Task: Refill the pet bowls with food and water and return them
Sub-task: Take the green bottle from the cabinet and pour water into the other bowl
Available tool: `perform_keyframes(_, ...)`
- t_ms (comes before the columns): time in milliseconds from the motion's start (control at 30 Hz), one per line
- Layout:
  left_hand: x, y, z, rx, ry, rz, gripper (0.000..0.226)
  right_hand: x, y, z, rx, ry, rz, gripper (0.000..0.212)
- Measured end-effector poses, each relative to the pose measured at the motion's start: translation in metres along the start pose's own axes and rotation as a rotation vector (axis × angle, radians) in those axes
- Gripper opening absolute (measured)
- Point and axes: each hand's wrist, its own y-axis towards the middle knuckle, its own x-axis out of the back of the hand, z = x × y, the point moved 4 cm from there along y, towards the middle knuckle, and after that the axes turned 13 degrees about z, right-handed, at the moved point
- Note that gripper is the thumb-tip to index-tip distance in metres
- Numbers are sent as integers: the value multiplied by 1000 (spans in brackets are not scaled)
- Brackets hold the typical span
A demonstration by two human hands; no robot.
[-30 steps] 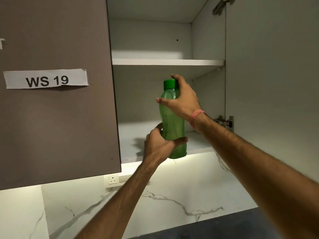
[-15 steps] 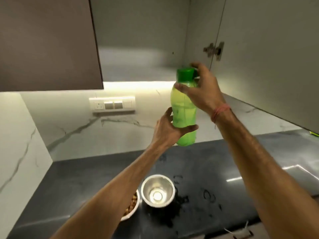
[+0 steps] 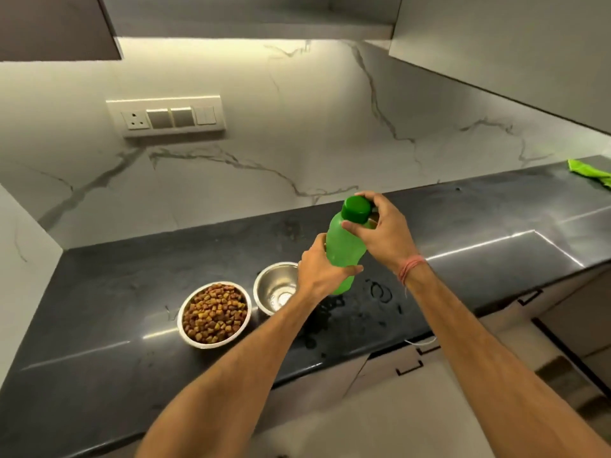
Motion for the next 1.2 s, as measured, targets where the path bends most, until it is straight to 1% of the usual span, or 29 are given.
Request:
perform_keyframes(167,-16,6,19,-2,-4,51,94,-21,-7,-40,-106,8,-15,63)
perform_keyframes(433,-34,19,46,7,26,170,90,-40,-25,-75,-214,25,-44,63)
perform_keyframes(600,-38,15,58,13,25,165,90,-52,-34,-81,-219,3,1,63)
perform_keyframes(667,-36,15,53,-27,0,163,96,-55,-32,-74,-241,-145,20,63)
perform_keyframes(733,-34,19,40,-94,-16,165,106,-55,-28,-64,-304,-472,26,69)
perform_keyframes(767,-33,22,35,-104,5,168,102,-53,-25,-58,-328,-643,11,72)
perform_keyframes(833,-33,29,27,-89,72,173,81,-50,-15,-50,-336,-868,-2,70)
perform_keyframes(900,-32,34,27,-70,59,185,68,-52,-4,-47,-312,-967,82,60)
perform_keyframes(967,-33,36,29,-54,58,204,66,-50,4,-48,-285,-1016,167,55)
perform_keyframes(1033,-33,37,31,-66,72,196,68,-45,7,-47,-231,-1003,259,54)
perform_keyframes(1067,-32,37,32,-71,81,190,70,-42,8,-45,-189,-995,340,54)
perform_keyframes(1133,-31,39,32,-73,117,206,73,-32,8,-41,-143,-1008,562,51)
perform_keyframes(1167,-31,39,31,-74,134,225,75,-28,8,-38,-84,-1032,654,52)
perform_keyframes(1200,-32,40,30,-81,148,242,75,-25,5,-32,18,-1019,718,53)
